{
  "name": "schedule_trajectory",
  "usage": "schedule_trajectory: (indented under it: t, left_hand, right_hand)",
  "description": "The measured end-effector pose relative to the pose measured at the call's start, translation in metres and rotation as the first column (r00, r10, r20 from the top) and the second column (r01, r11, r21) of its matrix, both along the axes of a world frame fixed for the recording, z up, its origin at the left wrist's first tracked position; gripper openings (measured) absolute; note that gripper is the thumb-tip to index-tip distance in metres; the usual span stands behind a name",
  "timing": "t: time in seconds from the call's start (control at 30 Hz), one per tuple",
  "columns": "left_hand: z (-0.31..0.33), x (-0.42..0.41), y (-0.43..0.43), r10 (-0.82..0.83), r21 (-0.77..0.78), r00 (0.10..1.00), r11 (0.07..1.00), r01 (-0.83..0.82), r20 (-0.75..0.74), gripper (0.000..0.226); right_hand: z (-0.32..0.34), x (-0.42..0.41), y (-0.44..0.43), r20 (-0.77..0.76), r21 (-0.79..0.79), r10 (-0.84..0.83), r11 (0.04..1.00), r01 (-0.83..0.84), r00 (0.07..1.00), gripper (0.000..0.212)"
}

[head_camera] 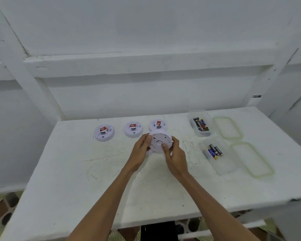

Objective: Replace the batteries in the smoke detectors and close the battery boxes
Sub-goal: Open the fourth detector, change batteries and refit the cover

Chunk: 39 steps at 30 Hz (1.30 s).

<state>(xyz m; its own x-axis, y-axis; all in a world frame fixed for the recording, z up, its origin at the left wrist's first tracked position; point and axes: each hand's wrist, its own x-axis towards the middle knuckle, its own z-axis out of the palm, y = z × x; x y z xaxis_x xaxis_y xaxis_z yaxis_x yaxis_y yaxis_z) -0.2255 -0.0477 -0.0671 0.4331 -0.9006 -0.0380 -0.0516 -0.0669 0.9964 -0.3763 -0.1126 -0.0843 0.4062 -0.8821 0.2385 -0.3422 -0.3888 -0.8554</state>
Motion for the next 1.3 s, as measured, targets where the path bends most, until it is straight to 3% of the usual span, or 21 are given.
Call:
schedule_trajectory:
  t: [0.23, 0.37, 0.5, 0.63, 0.9, 1.13, 1.3]
  left_hand:
    - [-0.022, -0.052, -0.026, -0.015, 0.027, 0.955, 0.999, 0.024, -0.295, 0.037]
    - [-0.025, -0.070, -0.030, -0.031, 0.045, 0.865, 0.997, 0.062, -0.502, 0.048]
    - [-0.035, -0.075, -0.027, -0.084, 0.049, 0.781, 0.988, 0.144, -0.619, 0.056]
    - [-0.046, -0.076, -0.026, -0.100, 0.049, 0.823, 0.987, 0.153, -0.559, 0.048]
    - [-0.046, -0.079, -0.024, -0.096, 0.006, 0.901, 0.994, 0.109, -0.423, 0.042]
    - [-0.050, -0.085, -0.021, -0.077, -0.013, 0.969, 0.997, 0.076, -0.235, 0.042]
    - [-0.056, -0.082, -0.023, -0.053, -0.002, 0.974, 0.999, 0.054, -0.222, 0.042]
  right_hand:
    - [-0.010, -0.040, -0.007, 0.009, 0.110, -0.113, 0.988, 0.111, 0.994, 0.051]
    - [-0.014, -0.049, -0.004, -0.043, 0.194, -0.149, 0.969, 0.154, 0.988, 0.054]
    - [-0.015, -0.051, -0.001, -0.132, 0.131, -0.241, 0.957, 0.258, 0.962, 0.061]
    - [-0.021, -0.054, 0.000, -0.121, 0.005, -0.190, 0.981, 0.192, 0.974, 0.054]
    - [-0.019, -0.060, -0.012, -0.040, 0.056, -0.117, 0.991, 0.119, 0.992, 0.059]
    - [-0.015, -0.064, -0.011, -0.075, 0.029, -0.128, 0.991, 0.130, 0.989, 0.058]
    - [-0.011, -0.062, -0.014, -0.138, 0.083, -0.101, 0.990, 0.113, 0.985, 0.058]
